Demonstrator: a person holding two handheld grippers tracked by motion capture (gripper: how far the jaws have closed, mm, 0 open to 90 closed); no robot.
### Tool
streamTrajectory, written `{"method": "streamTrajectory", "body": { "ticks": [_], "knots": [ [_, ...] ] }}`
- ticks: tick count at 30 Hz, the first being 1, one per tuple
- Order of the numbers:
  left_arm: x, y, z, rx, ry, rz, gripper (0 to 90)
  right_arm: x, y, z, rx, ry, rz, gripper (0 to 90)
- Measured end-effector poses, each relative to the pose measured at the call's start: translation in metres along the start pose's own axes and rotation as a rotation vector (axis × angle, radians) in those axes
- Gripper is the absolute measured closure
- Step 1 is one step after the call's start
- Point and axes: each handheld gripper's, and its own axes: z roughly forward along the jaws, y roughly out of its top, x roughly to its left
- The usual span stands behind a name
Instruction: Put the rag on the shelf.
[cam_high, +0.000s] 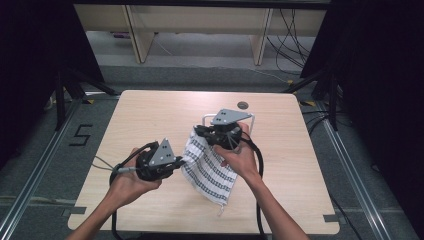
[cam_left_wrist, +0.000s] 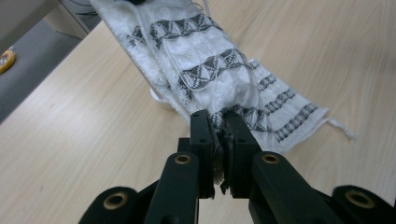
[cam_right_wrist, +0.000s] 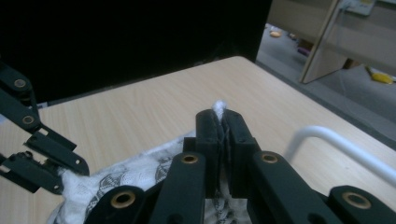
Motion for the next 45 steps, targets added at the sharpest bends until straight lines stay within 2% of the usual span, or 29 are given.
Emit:
{"method": "streamTrajectory", "body": {
  "ticks": [1,2,3,4,5,6,7,8,9,10,11,12,13,14,16,17,18,19,20,24,27,28,31,34,40,41,42,43,45],
  "knots": [
    [0.002,0.006,0.0,0.002,-0.007,0.008,83.8,-0.002,0.001,-0.004,-0.006,-0.011,-0.005,87.0],
    [0.004,0.011,0.0,0.007,-0.015,0.022,83.8,-0.002,0.001,-0.01,0.0,-0.015,0.024,87.0],
    [0.009,0.022,0.001,0.012,-0.027,0.046,83.5,-0.007,0.004,-0.018,-0.024,-0.02,0.027,87.1],
    [0.009,0.022,0.001,0.012,-0.027,0.046,83.5,-0.007,0.004,-0.018,-0.024,-0.02,0.027,87.1],
    [0.015,0.032,0.003,0.012,-0.024,0.057,83.5,-0.014,0.008,-0.027,-0.034,-0.053,0.002,87.1],
    [0.015,0.032,0.003,0.012,-0.024,0.057,83.6,-0.014,0.008,-0.027,-0.034,-0.053,0.002,87.1],
    [0.017,0.036,0.003,0.009,-0.028,0.053,83.6,-0.014,0.01,-0.03,-0.038,-0.062,0.023,87.1],
    [0.02,0.041,0.004,0.009,-0.029,0.058,83.6,-0.018,0.012,-0.034,-0.04,-0.075,0.007,87.1],
    [0.021,0.045,0.004,0.006,-0.027,0.06,83.6,-0.017,0.014,-0.037,-0.037,-0.081,0.031,87.1],
    [0.023,0.05,0.005,0.009,-0.031,0.064,83.6,-0.02,0.017,-0.04,-0.043,-0.083,0.026,87.1],
    [0.024,0.054,0.006,0.005,-0.037,0.058,83.6,-0.021,0.019,-0.043,-0.04,-0.097,0.046,87.1],
    [0.026,0.058,0.007,0.0,-0.039,0.058,83.6,-0.024,0.021,-0.045,-0.051,-0.098,0.037,87.1],
    [0.029,0.062,0.008,0.0,-0.049,0.049,83.6,-0.026,0.023,-0.047,-0.06,-0.12,0.035,87.1],
    [0.031,0.065,0.009,-0.003,-0.052,0.046,83.7,-0.031,0.027,-0.051,-0.052,-0.145,0.053,87.1],
    [0.037,0.071,0.012,-0.005,-0.072,0.03,83.7,-0.034,0.028,-0.052,-0.048,-0.144,0.046,87.1],
    [0.04,0.074,0.013,-0.007,-0.082,0.02,83.7,-0.036,0.029,-0.053,-0.043,-0.145,0.067,87.1],
    [0.043,0.077,0.014,-0.008,-0.089,0.014,83.8,-0.042,0.032,-0.057,-0.023,-0.169,0.073,87.1],
    [0.049,0.083,0.017,-0.009,-0.098,0.009,83.7,-0.045,0.034,-0.058,-0.015,-0.175,0.074,87.1],
    [0.049,0.083,0.017,-0.009,-0.098,0.009,83.7,-0.045,0.034,-0.058,-0.015,-0.175,0.074,87.1],
    [0.06,0.096,0.024,-0.004,-0.108,-0.004,83.7,-0.055,0.045,-0.063,0.017,-0.224,0.071,87.1],
    [0.071,0.109,0.031,0.005,-0.116,-0.003,83.6,-0.061,0.052,-0.068,0.021,-0.25,0.065,87.1],
    [0.071,0.109,0.031,0.005,-0.116,-0.003,83.5,-0.061,0.054,-0.069,0.021,-0.254,0.081,87.1],
    [0.079,0.12,0.031,0.009,-0.11,0.008,83.4,-0.067,0.059,-0.072,0.018,-0.266,0.061,87.1],
    [0.088,0.131,0.03,0.015,-0.096,0.024,83.5,-0.072,0.064,-0.074,0.011,-0.282,0.073,87.1],
    [0.105,0.15,0.035,0.049,-0.058,0.015,83.6,-0.087,0.072,-0.073,0.009,-0.318,0.099,87.1],
    [0.109,0.152,0.036,0.049,-0.051,0.009,83.6,-0.091,0.073,-0.073,0.007,-0.339,0.092,87.1],
    [0.112,0.154,0.038,0.045,-0.045,-0.002,83.7,-0.093,0.074,-0.072,0.009,-0.333,0.12,87.1],
    [0.116,0.156,0.039,0.045,-0.038,-0.011,83.7,-0.097,0.075,-0.071,0.006,-0.342,0.119,87.1],
    [0.123,0.16,0.042,0.05,-0.021,-0.021,83.7,-0.102,0.078,-0.068,-0.003,-0.337,0.153,87.1]
  ]
}}
